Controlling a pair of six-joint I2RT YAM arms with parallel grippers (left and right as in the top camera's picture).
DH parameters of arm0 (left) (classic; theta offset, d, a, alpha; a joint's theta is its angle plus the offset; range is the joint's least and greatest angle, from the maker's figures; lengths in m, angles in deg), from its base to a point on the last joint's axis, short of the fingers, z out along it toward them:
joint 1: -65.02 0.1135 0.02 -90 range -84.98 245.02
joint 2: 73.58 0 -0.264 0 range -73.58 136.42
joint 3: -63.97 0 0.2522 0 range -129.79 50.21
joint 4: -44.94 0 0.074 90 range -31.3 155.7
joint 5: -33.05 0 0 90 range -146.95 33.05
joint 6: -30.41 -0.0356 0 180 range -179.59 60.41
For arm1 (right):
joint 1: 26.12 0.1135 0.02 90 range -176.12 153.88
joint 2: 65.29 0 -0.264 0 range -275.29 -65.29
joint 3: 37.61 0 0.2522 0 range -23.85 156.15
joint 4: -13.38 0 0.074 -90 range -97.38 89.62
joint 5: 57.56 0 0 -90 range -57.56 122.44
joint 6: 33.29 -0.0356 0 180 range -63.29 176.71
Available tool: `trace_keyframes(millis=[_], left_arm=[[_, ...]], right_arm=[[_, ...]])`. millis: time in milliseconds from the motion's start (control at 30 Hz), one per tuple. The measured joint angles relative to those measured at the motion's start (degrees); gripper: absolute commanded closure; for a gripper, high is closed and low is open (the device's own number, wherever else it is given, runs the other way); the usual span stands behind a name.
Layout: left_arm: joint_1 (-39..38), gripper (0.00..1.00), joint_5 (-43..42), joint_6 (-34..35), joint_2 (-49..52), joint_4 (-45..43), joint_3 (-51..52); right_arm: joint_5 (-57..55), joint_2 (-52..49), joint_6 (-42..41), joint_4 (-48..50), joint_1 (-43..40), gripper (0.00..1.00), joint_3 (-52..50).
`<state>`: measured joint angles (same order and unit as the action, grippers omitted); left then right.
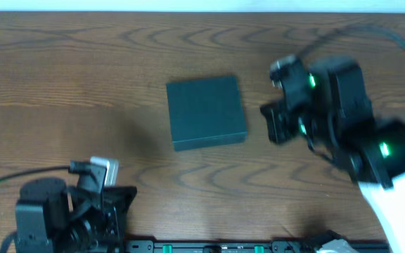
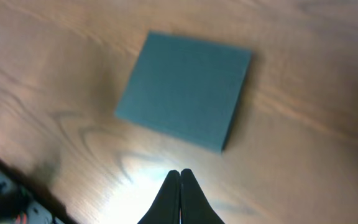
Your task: Pack container
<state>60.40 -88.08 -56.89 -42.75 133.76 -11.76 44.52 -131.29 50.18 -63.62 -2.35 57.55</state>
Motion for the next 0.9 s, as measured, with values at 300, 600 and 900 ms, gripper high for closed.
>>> trace_keyframes(millis=[300,600,900], left_arm=[[0.0,0.94,-3.1,0.3,-5.6,1.0,8.5],[0.0,0.94,-8.0,1.2,-5.9,-6.5,20.3],[0.0,0.05,-9.4,3.3,-5.9,-7.4,21.6]], right_arm=[[-0.6,31.2,-4.9,2.9,0.4,0.98,-28.2],[3.3,47.8,-11.3,5.0,0.4,0.07,-45.3],[4.3,48.0,-14.4,5.8,0.4,0.01,-49.2]])
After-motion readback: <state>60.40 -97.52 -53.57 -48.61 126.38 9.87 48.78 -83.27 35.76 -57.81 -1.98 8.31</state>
